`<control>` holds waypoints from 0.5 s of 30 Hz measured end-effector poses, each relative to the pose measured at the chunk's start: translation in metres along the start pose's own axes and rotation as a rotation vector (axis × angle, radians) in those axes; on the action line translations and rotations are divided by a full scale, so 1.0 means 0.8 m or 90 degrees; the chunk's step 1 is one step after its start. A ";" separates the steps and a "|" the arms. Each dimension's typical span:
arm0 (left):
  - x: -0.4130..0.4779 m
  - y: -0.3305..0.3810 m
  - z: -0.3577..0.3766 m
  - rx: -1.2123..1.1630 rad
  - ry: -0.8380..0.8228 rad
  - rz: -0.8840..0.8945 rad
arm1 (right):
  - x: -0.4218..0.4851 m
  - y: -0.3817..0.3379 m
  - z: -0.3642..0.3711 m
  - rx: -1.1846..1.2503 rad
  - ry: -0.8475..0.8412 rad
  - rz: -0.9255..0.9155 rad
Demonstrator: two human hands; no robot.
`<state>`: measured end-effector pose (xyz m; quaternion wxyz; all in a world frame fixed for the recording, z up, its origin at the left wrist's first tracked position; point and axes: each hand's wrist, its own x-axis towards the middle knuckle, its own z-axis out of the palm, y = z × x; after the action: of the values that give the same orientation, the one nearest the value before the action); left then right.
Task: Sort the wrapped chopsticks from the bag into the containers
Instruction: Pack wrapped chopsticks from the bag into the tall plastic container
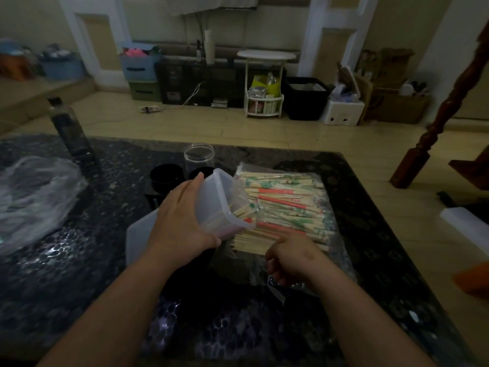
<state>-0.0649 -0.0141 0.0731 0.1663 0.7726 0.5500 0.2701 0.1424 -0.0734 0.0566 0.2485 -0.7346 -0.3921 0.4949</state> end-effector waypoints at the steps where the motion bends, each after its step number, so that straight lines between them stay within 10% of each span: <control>1: 0.000 0.000 0.000 0.001 -0.001 0.000 | 0.000 0.003 0.003 -0.030 -0.028 0.023; 15: -0.001 0.004 -0.002 -0.004 -0.010 0.004 | 0.018 0.029 0.015 -0.532 -0.051 -0.039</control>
<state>-0.0635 -0.0160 0.0756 0.1724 0.7758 0.5456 0.2659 0.1421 -0.0750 0.0270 -0.0714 -0.7403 -0.5902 0.3139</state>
